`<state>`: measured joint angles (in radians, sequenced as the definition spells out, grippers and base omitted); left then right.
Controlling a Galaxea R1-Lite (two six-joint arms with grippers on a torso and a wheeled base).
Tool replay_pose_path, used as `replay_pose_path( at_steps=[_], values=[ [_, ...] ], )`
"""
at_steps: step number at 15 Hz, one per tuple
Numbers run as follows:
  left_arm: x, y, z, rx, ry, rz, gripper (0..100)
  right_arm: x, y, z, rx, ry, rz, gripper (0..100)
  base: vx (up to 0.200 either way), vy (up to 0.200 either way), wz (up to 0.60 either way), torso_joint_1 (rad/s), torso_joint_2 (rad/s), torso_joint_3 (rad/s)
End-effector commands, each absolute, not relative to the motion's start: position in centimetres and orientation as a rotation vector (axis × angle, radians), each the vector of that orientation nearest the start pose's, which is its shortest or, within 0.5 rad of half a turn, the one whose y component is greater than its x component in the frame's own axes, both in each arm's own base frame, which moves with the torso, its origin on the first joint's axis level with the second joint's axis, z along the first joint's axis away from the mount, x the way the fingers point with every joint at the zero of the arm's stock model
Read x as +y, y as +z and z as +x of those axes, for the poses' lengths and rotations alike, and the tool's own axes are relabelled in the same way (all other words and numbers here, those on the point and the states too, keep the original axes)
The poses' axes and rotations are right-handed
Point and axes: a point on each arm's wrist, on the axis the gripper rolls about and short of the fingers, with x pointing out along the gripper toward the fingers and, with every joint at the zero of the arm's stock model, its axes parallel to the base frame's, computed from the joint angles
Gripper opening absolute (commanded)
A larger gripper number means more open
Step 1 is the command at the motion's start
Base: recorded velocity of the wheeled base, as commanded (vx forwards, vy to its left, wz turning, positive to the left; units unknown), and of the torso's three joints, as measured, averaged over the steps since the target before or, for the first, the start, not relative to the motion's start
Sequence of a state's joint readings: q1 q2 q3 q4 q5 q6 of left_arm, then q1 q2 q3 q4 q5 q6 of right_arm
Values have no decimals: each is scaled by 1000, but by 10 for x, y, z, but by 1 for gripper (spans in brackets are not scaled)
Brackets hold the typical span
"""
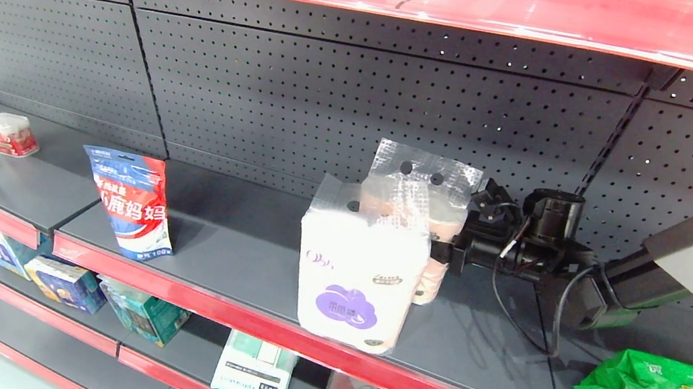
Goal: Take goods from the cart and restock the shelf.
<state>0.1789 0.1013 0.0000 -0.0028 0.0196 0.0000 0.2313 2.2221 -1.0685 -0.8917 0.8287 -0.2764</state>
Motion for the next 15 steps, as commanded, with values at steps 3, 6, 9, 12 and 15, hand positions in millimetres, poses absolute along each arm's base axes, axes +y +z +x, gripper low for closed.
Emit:
replay_pose_path(
  at_steps=[3,6,9,12,15],
  values=[
    [-2,78,-15,100,199,-8,100,111,83,398,123,1084,-163,0,0,0,0,0,0,0],
    [-2,78,-15,100,199,-8,100,111,83,398,125,1083,-163,0,0,0,0,0,0,0],
    [-2,78,-15,100,199,-8,100,111,85,398,123,1080,-158,100,0,0,0,0,0,0],
    [-2,78,-15,100,201,-8,100,110,88,397,115,1078,-162,100,0,0,0,0,0,0],
    [-2,78,-15,100,199,-8,100,102,96,394,106,1059,-164,100,0,0,0,0,0,0]
  ],
)
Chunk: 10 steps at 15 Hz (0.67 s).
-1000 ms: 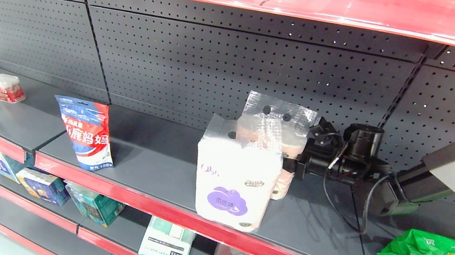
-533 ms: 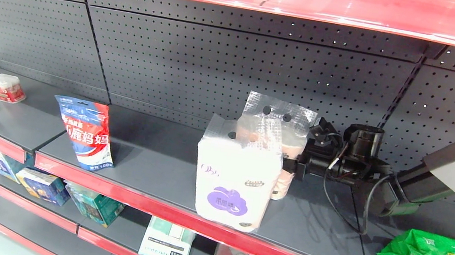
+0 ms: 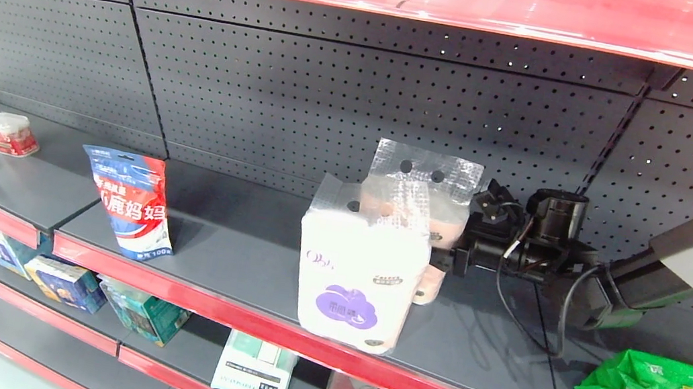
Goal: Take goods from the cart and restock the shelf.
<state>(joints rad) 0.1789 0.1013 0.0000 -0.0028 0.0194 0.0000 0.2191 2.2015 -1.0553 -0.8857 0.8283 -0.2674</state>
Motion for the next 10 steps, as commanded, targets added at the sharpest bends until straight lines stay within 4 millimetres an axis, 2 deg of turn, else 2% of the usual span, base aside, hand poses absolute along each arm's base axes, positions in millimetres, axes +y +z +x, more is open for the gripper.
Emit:
replay_pose_path(
  at_steps=[1,10],
  values=[
    [-2,78,-15,100,199,-8,100,100,96,393,109,1056,-163,100,0,0,0,0,0,0],
    [-2,78,-15,100,199,-8,100,66,105,360,157,990,-146,100,0,0,0,0,0,0]
  ],
)
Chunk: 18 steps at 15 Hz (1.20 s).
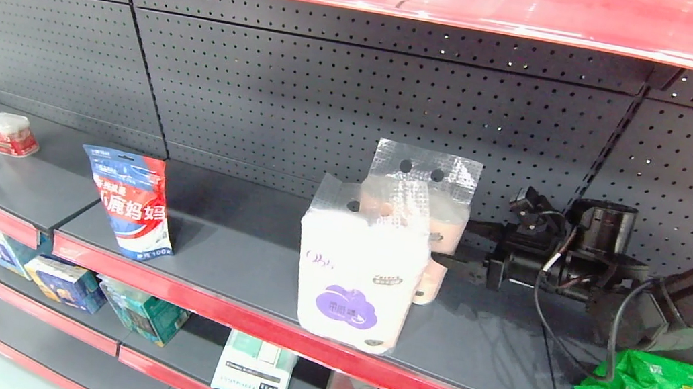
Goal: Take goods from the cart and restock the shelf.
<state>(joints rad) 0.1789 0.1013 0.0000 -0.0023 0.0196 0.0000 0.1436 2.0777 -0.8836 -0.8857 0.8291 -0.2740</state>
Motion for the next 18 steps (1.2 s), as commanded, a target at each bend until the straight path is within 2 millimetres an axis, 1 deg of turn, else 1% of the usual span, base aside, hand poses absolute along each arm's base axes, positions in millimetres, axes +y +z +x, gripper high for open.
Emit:
replay_pose_path(
  at_steps=[1,3,4,7,8,12,13,14,15,16,17,18],
  values=[
    [-2,78,-15,100,201,-8,100,56,105,347,179,969,-137,100,0,0,0,0,0,0],
    [-2,78,-15,100,199,-8,100,49,109,338,182,951,-134,100,0,0,0,0,0,0],
    [-2,78,-15,100,199,-8,100,42,112,330,185,931,-132,100,0,0,0,0,0,0],
    [-2,78,-15,100,201,-8,100,32,119,317,183,900,-128,100,0,0,0,0,0,0],
    [-2,78,-15,100,199,-8,100,25,124,310,181,873,-124,100,0,0,0,0,0,0],
    [-2,78,-15,100,199,-8,100,6,130,281,201,747,-124,100,0,0,0,0,0,0],
    [-2,78,-15,100,199,-8,100,4,131,277,200,735,-118,100,0,0,0,0,0,0],
    [-2,78,-15,100,199,-8,100,-3,136,266,203,672,-106,100,0,0,0,0,0,0],
    [-2,78,-15,100,199,-8,100,-5,139,262,202,636,-100,100,0,0,0,0,0,0],
    [-2,78,-15,100,199,-8,100,-11,149,255,195,511,-65,100,0,0,0,0,0,0],
    [-2,78,-15,100,199,-8,100,-12,151,253,195,484,-54,100,0,0,0,0,0,0],
    [-2,78,-15,100,199,-8,100,-14,159,247,186,373,-9,100,0,0,0,0,0,0]
  ],
)
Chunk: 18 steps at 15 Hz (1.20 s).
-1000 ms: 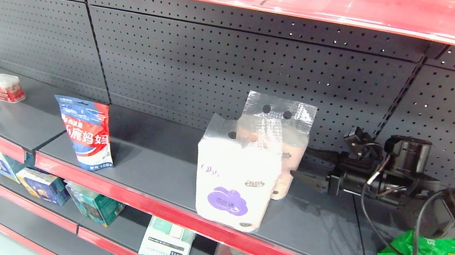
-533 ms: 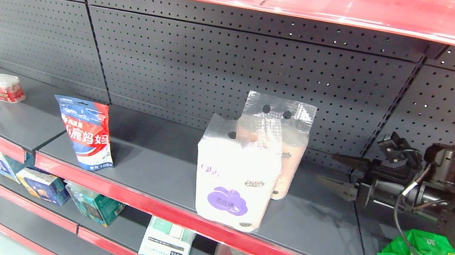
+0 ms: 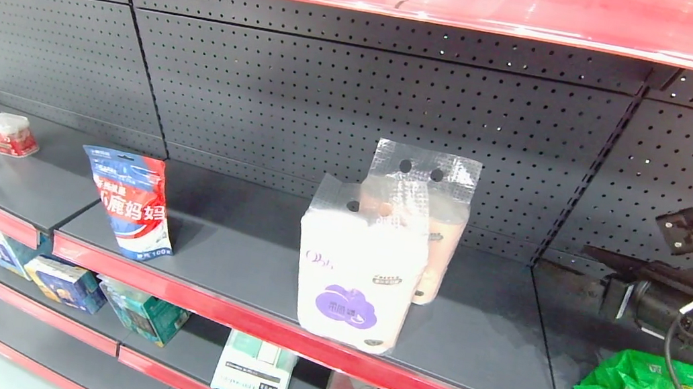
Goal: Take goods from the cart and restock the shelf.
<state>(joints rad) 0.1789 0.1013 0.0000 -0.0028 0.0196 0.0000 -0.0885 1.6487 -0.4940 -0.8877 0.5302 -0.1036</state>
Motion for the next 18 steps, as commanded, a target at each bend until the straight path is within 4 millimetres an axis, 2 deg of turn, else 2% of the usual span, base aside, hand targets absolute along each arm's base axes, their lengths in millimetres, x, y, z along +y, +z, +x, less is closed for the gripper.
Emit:
replay_pose_path(
  at_steps=[1,2,3,6,7,8,9,10,12,13,15,16,17,18],
  values=[
    [-2,78,-15,100,199,-8,100,-15,167,233,169,218,43,100,0,0,0,0,0,0],
    [-2,78,-15,100,199,-8,100,-16,166,223,173,156,54,100,0,0,0,0,0,0],
    [-2,78,-15,100,199,-8,100,-16,165,203,164,98,58,100,0,0,0,0,0,0],
    [-2,78,-15,100,199,-8,100,-19,174,156,99,50,51,100,0,0,0,0,0,0],
    [-2,78,-15,100,199,-8,100,-18,176,132,100,32,51,100,0,0,0,0,0,0],
    [-2,78,-15,100,199,-8,100,-17,177,123,98,29,51,100,0,0,0,0,0,0],
    [-2,78,-15,100,199,-8,100,-11,170,88,98,21,35,100,0,0,0,0,0,0],
    [-2,78,-15,100,199,-8,100,-10,168,82,95,23,25,100,0,0,0,0,0,0],
    [-2,78,-15,100,199,-8,100,-2,143,24,88,-71,-38,100,0,0,0,0,0,0],
    [-2,78,-15,100,199,-8,100,0,137,9,88,-97,-40,100,0,0,0,0,0,0],
    [-2,78,-15,100,199,-8,100,5,122,-15,62,-106,-46,100,0,0,0,0,0,0],
    [-2,78,-15,100,199,-8,100,5,121,-15,61,-106,-46,100,0,0,0,0,0,0],
    [-2,78,-15,100,199,-8,100,6,110,-24,32,-115,-73,100,0,0,0,0,0,0],
    [-2,78,-15,100,199,-8,100,4,97,-21,64,-208,-84,100,0,0,0,0,0,0]
  ],
)
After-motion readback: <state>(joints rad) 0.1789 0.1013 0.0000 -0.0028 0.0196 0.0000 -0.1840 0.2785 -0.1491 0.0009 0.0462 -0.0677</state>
